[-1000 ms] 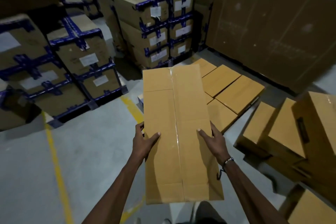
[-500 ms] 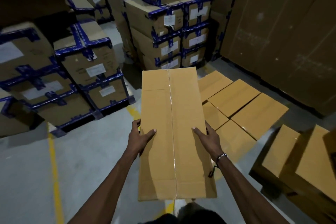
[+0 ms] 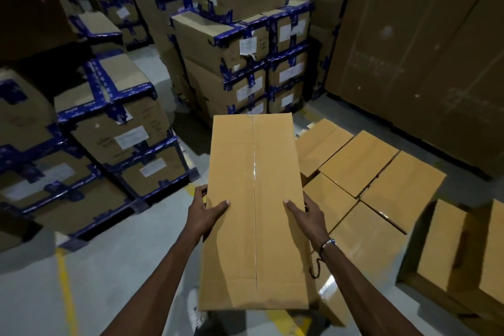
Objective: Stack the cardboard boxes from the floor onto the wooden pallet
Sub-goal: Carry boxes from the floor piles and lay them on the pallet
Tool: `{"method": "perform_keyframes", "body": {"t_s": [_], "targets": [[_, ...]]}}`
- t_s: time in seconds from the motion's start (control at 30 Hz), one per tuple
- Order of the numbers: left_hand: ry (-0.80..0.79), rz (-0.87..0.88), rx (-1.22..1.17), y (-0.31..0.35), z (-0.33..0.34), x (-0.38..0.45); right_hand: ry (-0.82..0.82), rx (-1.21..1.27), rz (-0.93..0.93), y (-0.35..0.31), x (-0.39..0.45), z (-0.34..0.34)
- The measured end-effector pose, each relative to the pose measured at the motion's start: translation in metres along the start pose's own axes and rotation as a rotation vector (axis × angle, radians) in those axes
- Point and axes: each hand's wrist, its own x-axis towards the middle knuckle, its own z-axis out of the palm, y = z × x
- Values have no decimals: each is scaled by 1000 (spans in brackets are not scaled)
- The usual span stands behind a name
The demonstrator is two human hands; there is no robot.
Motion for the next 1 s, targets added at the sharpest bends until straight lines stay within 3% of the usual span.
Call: {"method": "perform_keyframes", "body": {"t_s": [0.47,1.0], "targets": [[-374,94,249,-3,-75,240,304,141,224,-44,74,148],[-606,97,390,-19,-2,409,416,102,432,-7,184,195]]}}
